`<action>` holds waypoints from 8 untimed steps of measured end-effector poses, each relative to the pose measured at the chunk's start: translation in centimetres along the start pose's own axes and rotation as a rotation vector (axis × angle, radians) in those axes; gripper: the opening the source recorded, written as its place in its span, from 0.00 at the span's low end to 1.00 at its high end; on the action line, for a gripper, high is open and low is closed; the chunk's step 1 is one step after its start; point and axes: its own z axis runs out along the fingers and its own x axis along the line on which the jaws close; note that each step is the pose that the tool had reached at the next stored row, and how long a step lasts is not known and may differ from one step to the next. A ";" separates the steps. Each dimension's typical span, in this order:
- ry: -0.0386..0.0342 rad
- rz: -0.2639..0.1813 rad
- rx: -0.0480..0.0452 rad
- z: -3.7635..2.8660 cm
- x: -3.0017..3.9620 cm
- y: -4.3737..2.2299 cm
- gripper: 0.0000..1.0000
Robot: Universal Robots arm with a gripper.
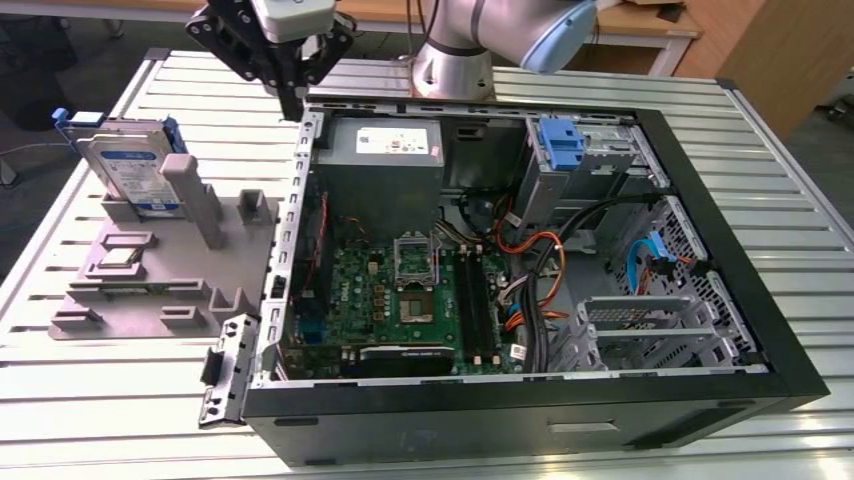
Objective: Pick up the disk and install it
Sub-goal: 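Reach for the disk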
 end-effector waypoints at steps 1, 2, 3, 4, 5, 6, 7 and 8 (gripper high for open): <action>0.0001 0.000 0.0000 0.01 0.28 -0.02 0.10; 0.0000 0.000 0.0001 0.01 0.57 -0.04 0.10; 0.0000 0.000 0.0000 0.02 0.87 -0.07 0.10; -0.0001 0.000 0.0000 0.03 1.18 -0.09 0.10; -0.0001 0.000 0.0001 0.03 1.52 -0.11 0.10; -0.0002 0.000 0.0000 0.03 1.84 -0.14 0.10; -0.0003 0.000 0.0000 0.03 2.16 -0.17 0.10; -0.0004 0.000 0.0000 0.04 2.47 -0.19 0.10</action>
